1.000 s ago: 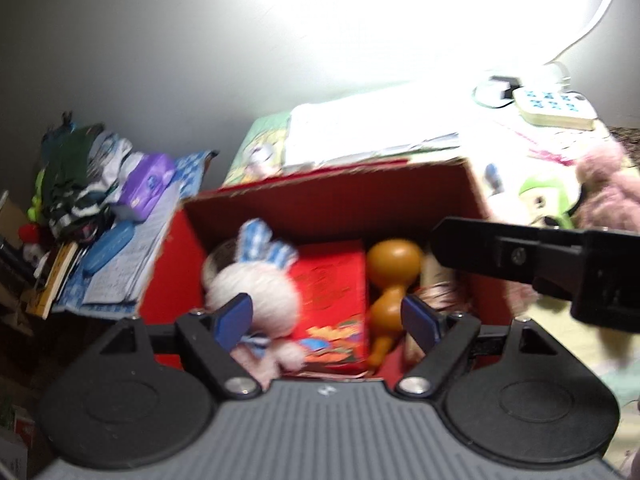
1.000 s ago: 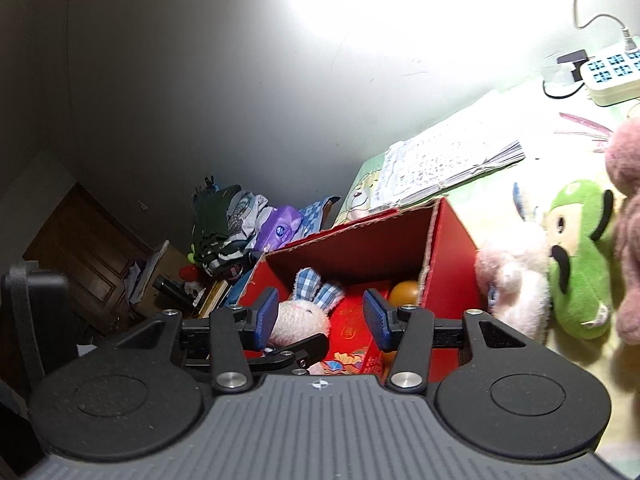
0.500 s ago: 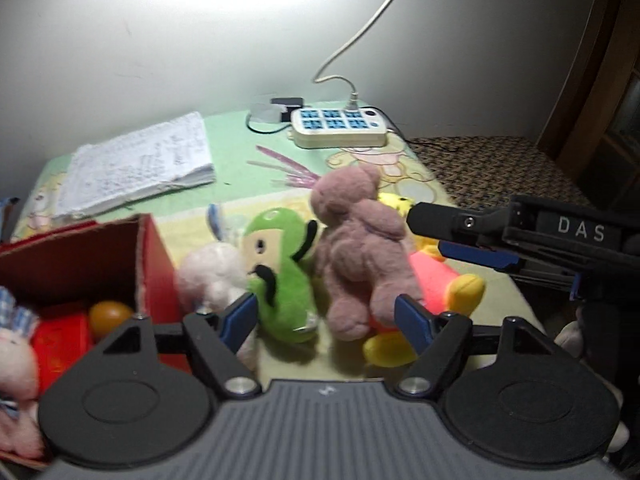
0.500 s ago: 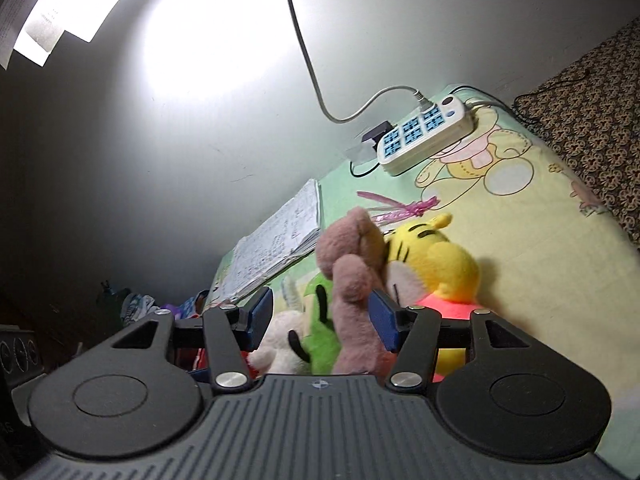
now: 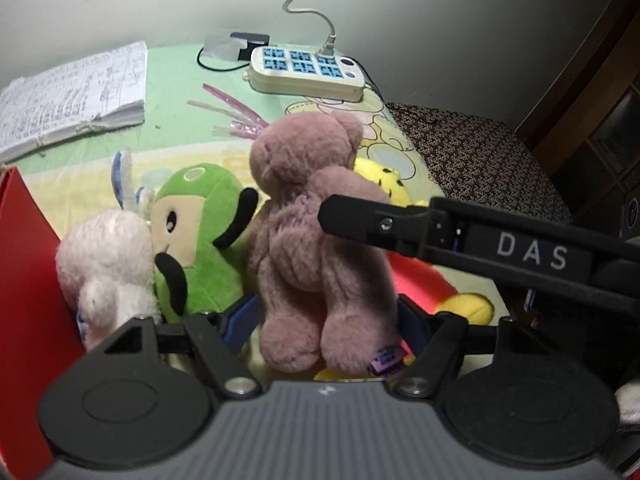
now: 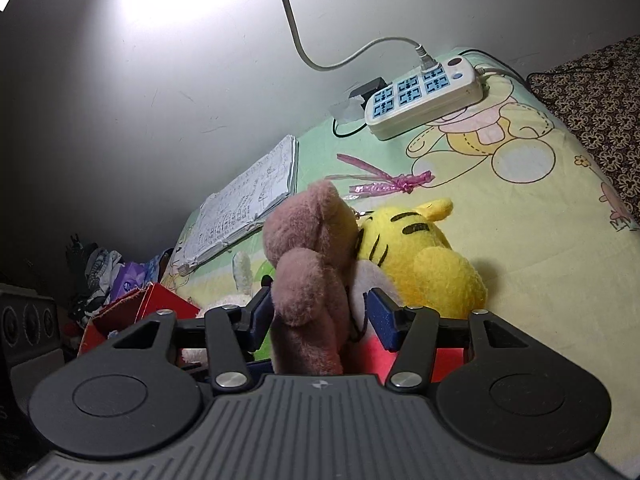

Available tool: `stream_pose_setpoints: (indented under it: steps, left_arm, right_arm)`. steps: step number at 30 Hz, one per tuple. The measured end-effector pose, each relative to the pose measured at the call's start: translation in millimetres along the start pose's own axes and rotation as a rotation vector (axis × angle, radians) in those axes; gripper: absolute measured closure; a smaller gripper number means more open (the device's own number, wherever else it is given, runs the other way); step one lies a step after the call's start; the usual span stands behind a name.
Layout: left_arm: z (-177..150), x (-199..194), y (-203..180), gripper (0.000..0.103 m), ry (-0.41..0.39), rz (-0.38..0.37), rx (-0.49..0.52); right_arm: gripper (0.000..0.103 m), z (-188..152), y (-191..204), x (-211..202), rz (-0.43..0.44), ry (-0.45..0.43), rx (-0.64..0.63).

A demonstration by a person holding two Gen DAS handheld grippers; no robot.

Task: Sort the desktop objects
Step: 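Move the right gripper to the pink-brown teddy bear and grasp it, then lift the teddy bear with the right gripper and carry it into the box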

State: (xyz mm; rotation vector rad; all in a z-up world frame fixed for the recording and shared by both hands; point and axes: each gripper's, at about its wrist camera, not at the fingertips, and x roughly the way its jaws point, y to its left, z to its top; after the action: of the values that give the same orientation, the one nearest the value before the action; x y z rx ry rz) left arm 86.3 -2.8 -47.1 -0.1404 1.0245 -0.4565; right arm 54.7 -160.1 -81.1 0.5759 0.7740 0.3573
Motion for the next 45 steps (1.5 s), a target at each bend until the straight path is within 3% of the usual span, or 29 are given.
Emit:
stream_pose_setpoints:
  steps: [2, 8, 12, 19, 31, 36, 39, 45]
  left_arm:
    - [3.1, 8.5, 6.3, 0.045, 0.027, -0.020, -0.027]
    - [3.1, 8.4, 0.7, 0.051, 0.015, -0.014, 0.004]
    - [1.9, 0.6, -9.3, 0.064, 0.013, -0.040, 0.036]
    - [-10.8, -27.0, -31.6, 0.064, -0.027, -0.043, 0.098]
    - [-39.2, -106.4, -48.9, 0.064, -0.186, -0.016, 0.159]
    - [-46.6, -140.0, -36.1, 0.065, -0.240, -0.064, 0.161]
    - [-51.2, -156.3, -31.7, 0.070, -0.280, -0.037, 0.197]
    - [-53.8, -179.7, 13.0, 0.069, -0.286, -0.059, 0.150]
  right_arm:
    - [0.068, -1.3, 0.3, 4.0, 0.033, 0.029, -0.012]
    - [0.072, -3.1, -4.4, -3.0, 0.058, 0.025, 0.019]
    - [0.073, -6.4, -3.7, -14.2, 0.072, 0.020, 0.034]
    - [0.073, -11.7, 4.2, -46.4, 0.101, -0.026, 0.017]
    - [0.073, -19.7, 59.2, -89.9, 0.191, -0.123, -0.109]
    - [0.073, -22.2, 92.6, -87.4, 0.244, -0.125, -0.144]
    - [0.077, -24.6, 115.1, -80.2, 0.254, -0.135, -0.139]
    - [0.077, -30.9, 148.3, -57.4, 0.284, -0.120, -0.100]
